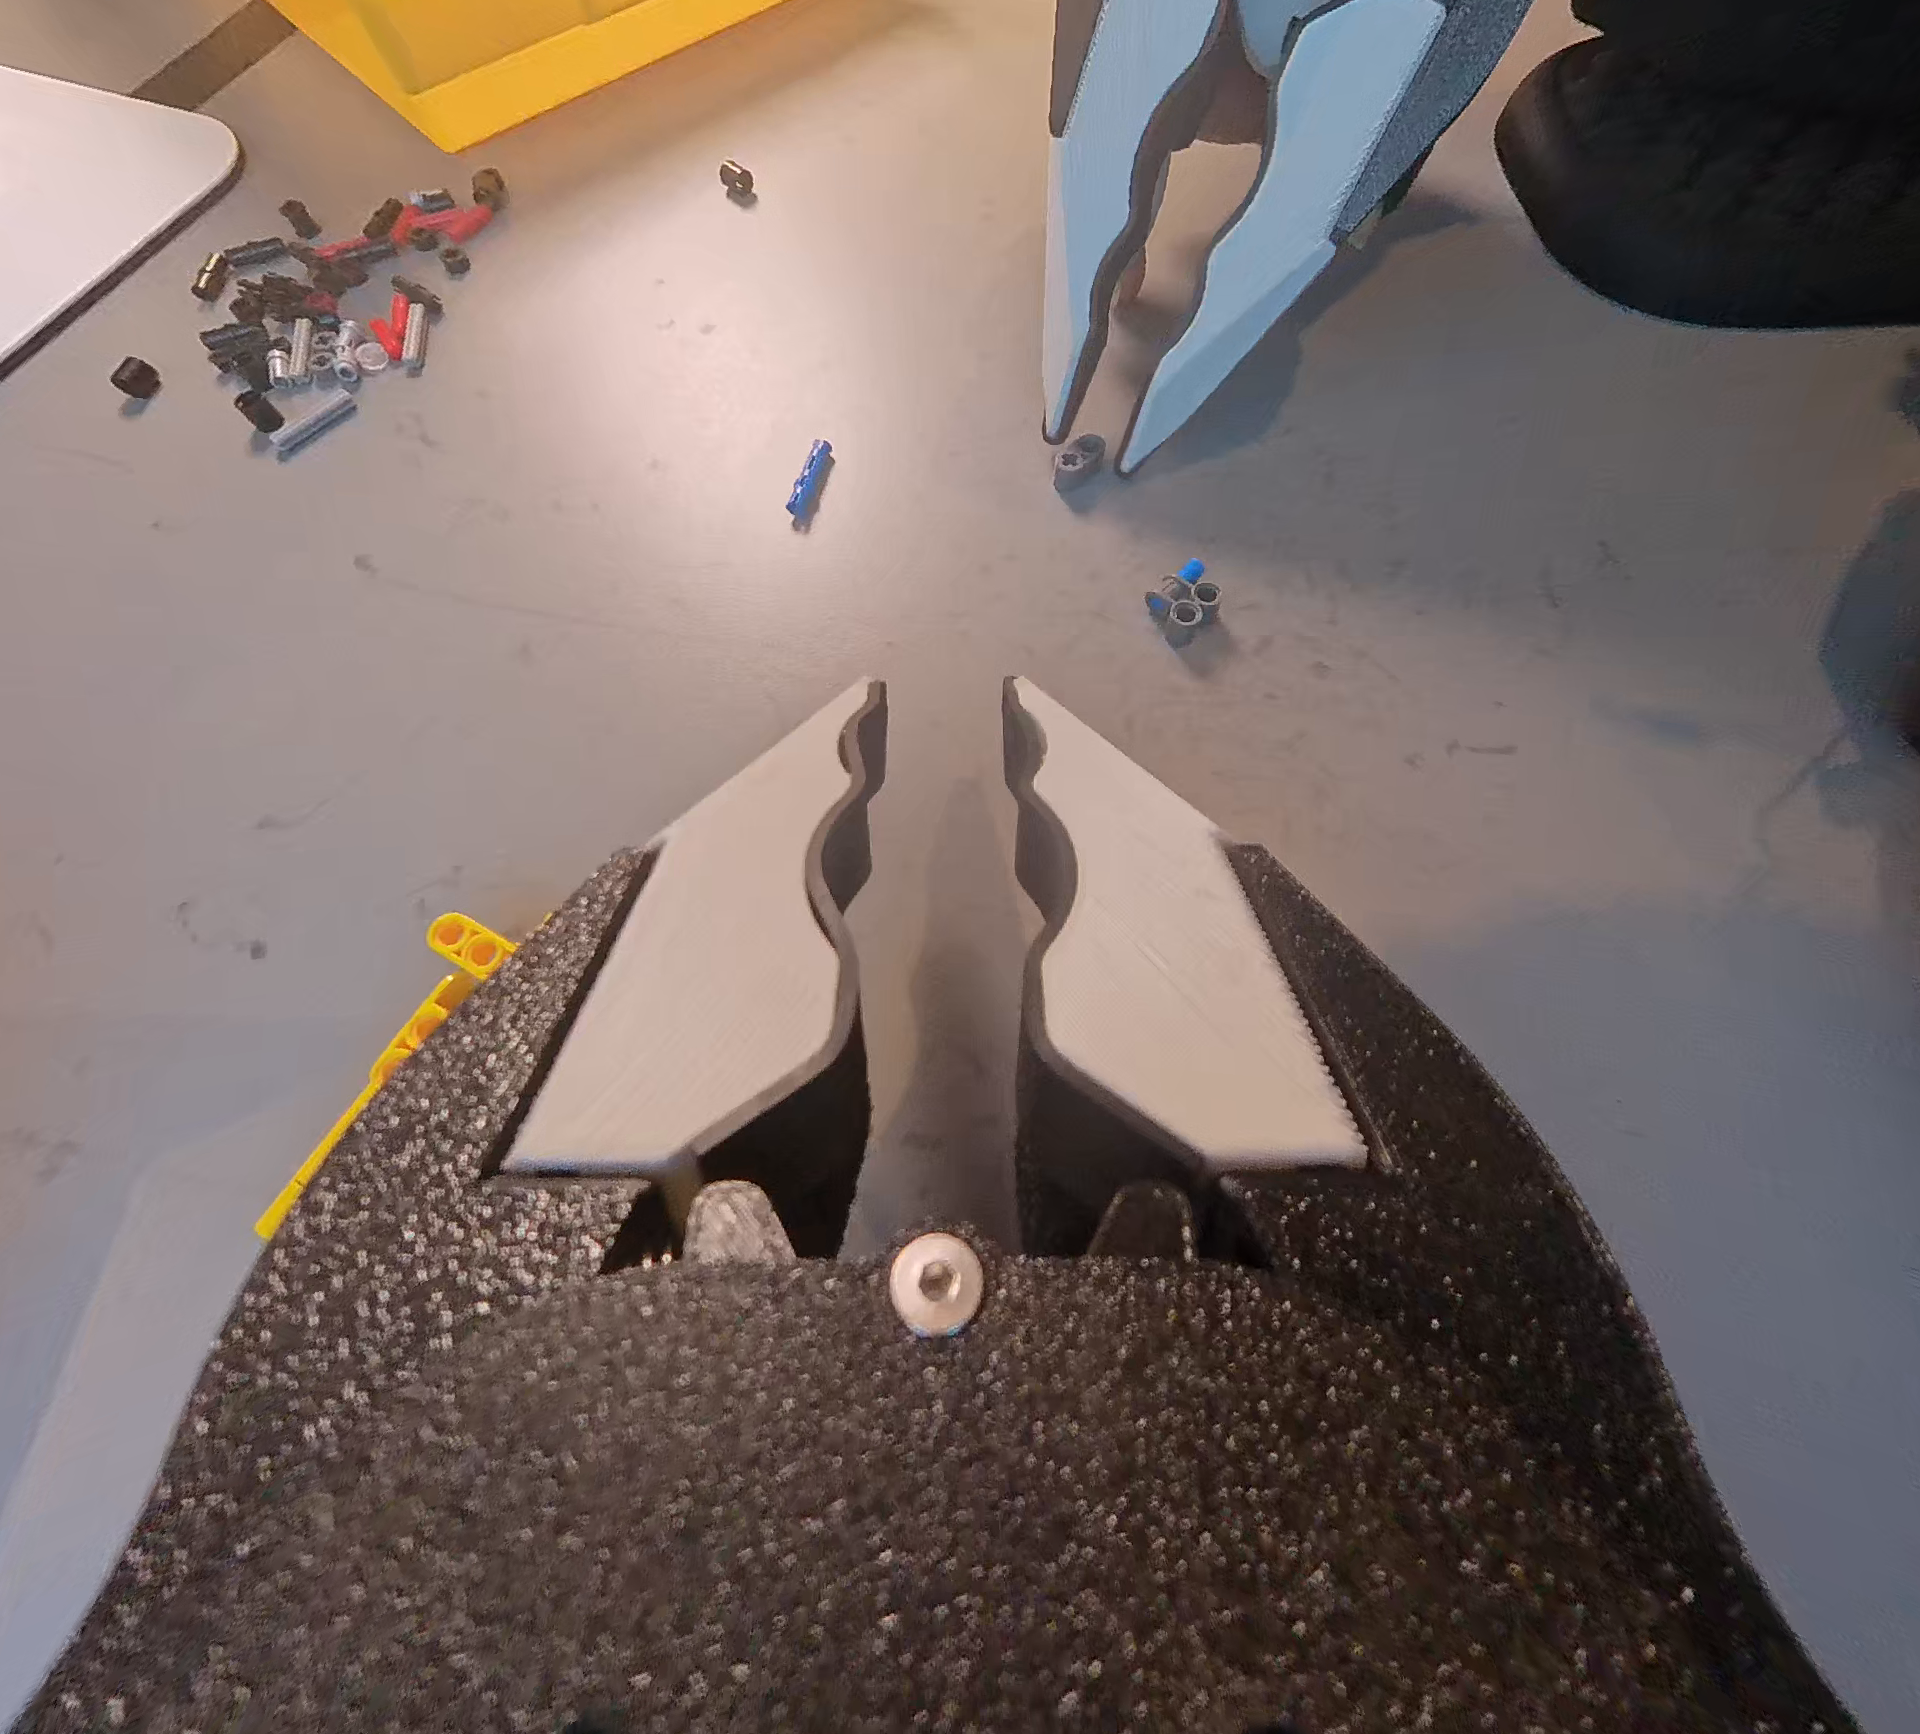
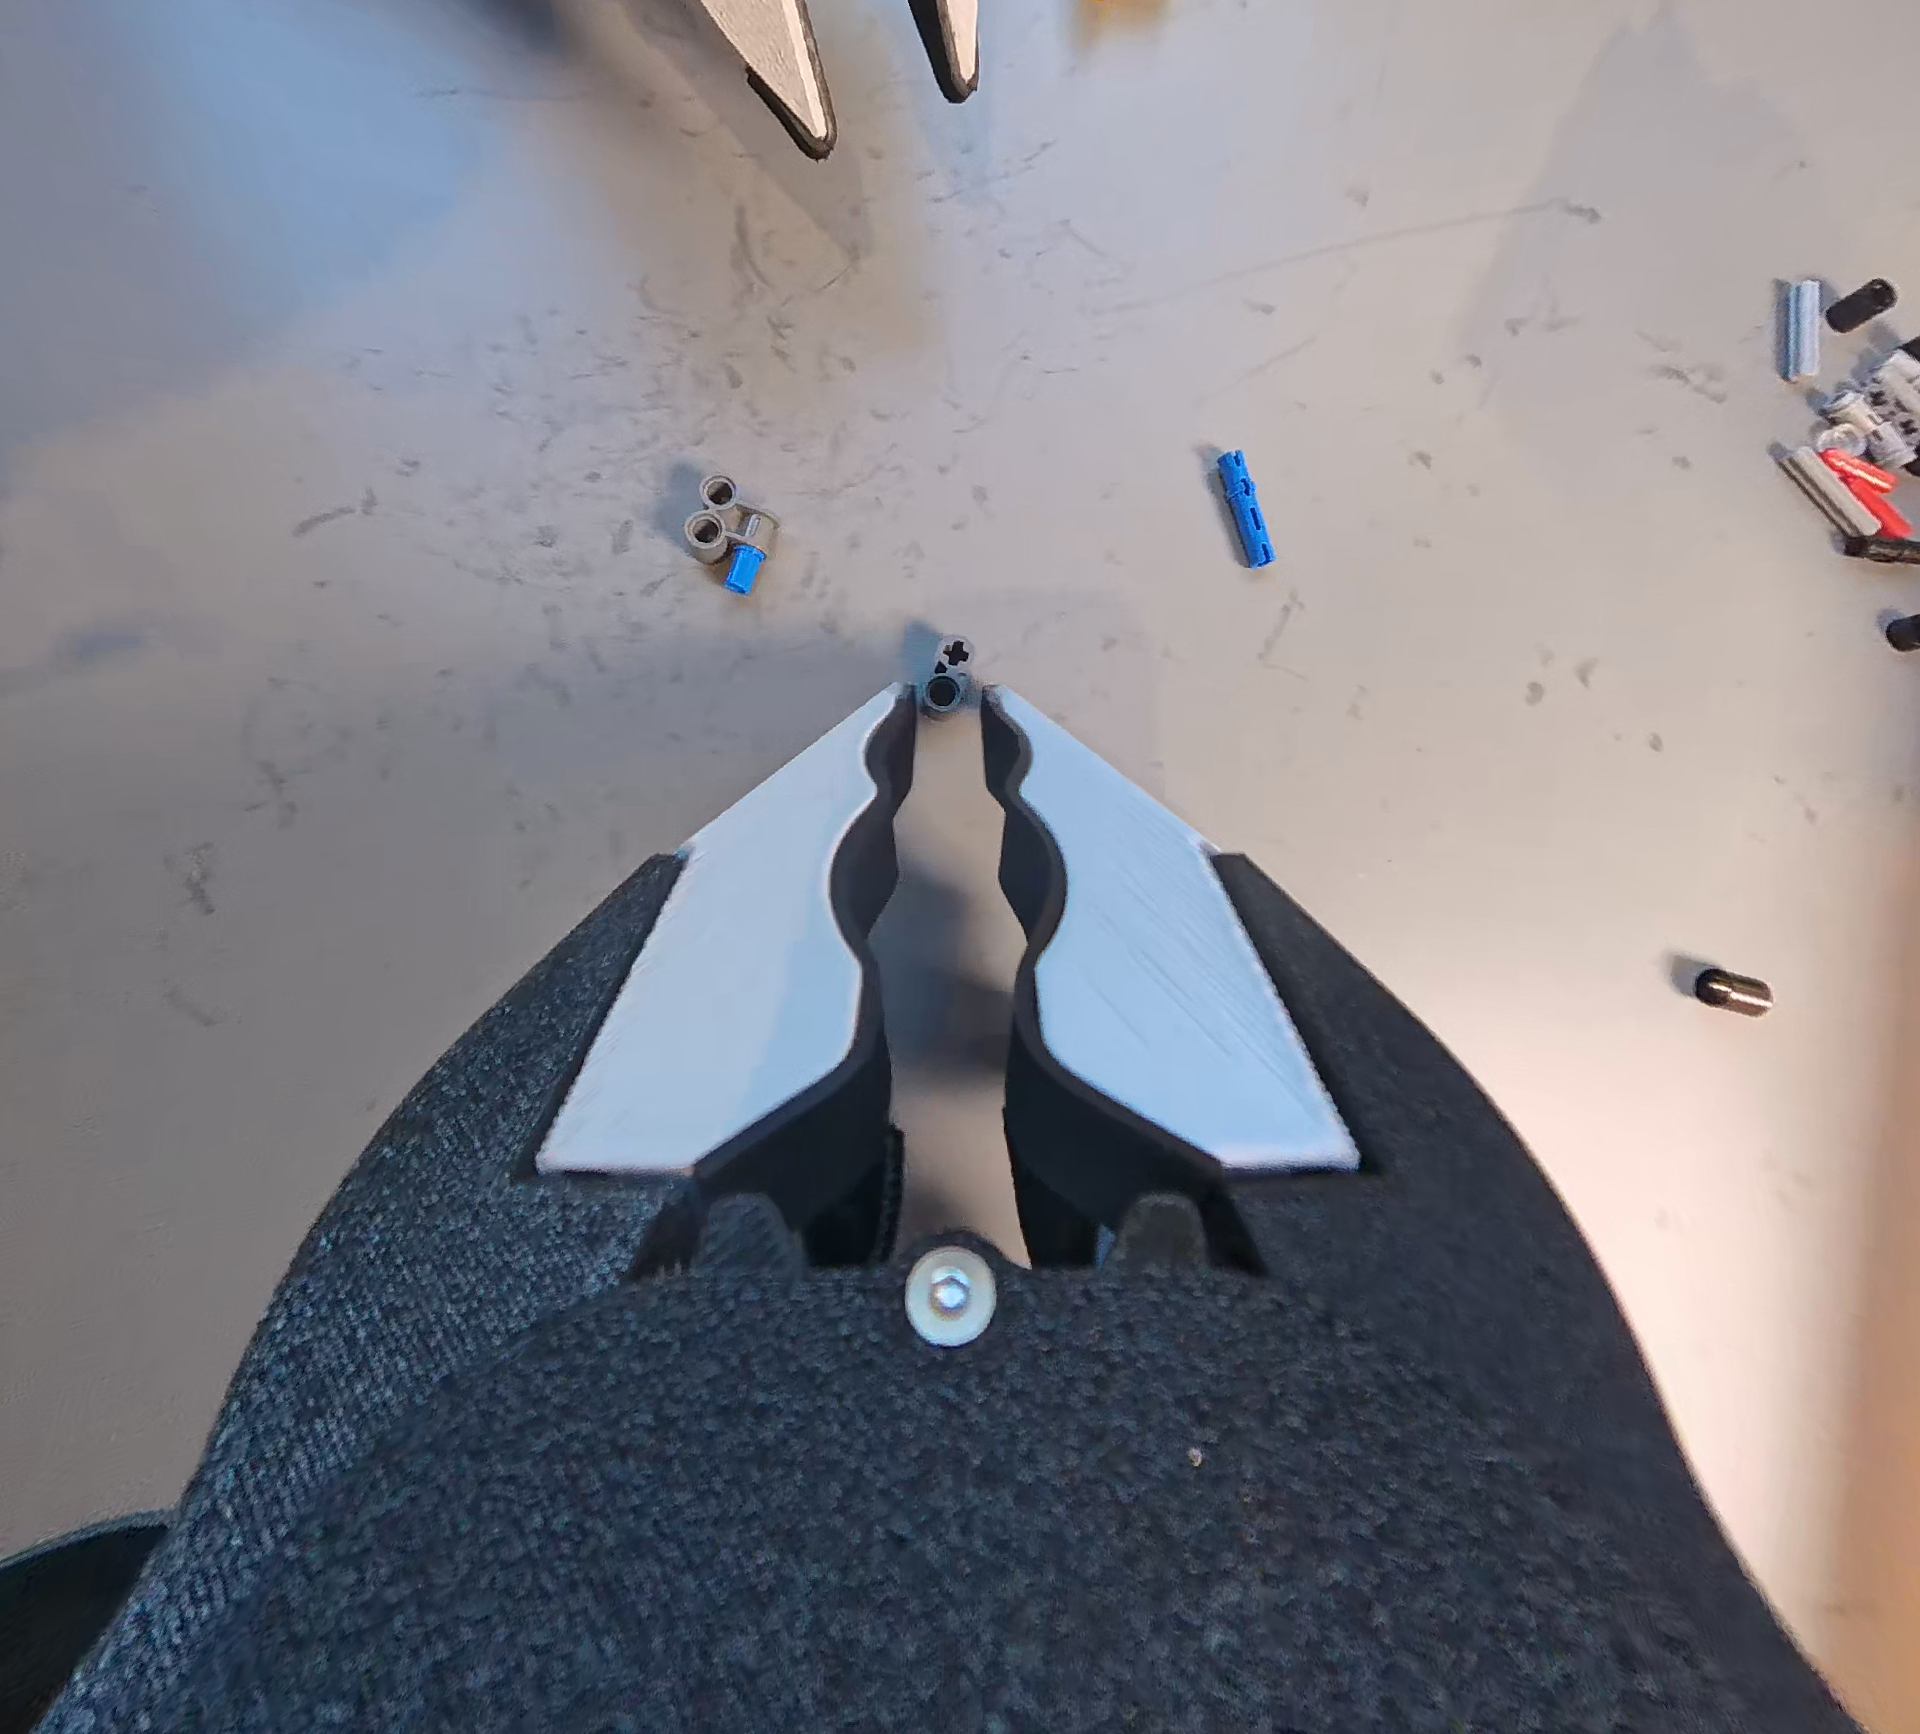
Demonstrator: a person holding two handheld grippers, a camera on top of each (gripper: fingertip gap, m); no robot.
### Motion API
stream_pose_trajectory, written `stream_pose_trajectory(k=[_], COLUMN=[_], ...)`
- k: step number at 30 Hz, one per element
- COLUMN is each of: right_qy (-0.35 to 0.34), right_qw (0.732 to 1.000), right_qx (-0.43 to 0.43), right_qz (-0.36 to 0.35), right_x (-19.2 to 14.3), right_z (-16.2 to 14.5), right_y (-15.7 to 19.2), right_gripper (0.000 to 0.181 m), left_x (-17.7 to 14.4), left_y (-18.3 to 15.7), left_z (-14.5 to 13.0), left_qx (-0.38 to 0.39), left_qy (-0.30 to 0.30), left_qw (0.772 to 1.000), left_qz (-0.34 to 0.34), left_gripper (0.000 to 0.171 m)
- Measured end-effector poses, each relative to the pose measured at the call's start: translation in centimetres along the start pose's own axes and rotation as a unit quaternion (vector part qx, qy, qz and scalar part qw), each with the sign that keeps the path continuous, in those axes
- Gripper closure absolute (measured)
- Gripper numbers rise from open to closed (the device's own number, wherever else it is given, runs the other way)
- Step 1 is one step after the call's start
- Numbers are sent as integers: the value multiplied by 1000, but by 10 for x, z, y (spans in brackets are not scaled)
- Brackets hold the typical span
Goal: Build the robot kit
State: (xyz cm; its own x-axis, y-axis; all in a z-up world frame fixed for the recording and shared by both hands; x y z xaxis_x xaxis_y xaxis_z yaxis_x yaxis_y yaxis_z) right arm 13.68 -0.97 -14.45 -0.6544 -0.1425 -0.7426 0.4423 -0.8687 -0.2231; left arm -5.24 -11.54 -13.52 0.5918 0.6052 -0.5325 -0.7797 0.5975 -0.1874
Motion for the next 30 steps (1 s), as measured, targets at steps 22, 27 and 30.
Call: stream_pose_trajectory(k=[22, 27, 30], right_qy=[-3, -250, -423], right_qw=[1000, 964, 893], right_qx=[13, 85, 155], right_qz=[-2, -11, 12], right_x=[32, -2, -18], right_z=[24, 61, 82], right_y=[-57, -51, -43], right_gripper=[176, 176, 177], left_x=[1, -3, -9], left_y=[-2, -8, -13], left_z=[2, 18, 35], left_qx=[-2, -34, -77], left_qy=[-9, -91, -169], left_qw=[1000, 995, 981], left_qz=[-2, -24, -51], left_gripper=[151, 144, 139])
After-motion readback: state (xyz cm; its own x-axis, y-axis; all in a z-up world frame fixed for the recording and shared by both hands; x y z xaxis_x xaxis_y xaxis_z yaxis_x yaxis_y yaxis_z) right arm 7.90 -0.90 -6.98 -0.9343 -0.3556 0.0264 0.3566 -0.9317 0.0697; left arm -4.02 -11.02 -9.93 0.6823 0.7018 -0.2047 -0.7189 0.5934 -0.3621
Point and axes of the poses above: each gripper's, where its closed fingertips meet, x out along the fingers, z out of its top, y = z × x across the jaws, the point moved 9 cm from there along -x, back along the fingers, and after that the axes turned 13 degrees about -x, right-handed, at the moved point
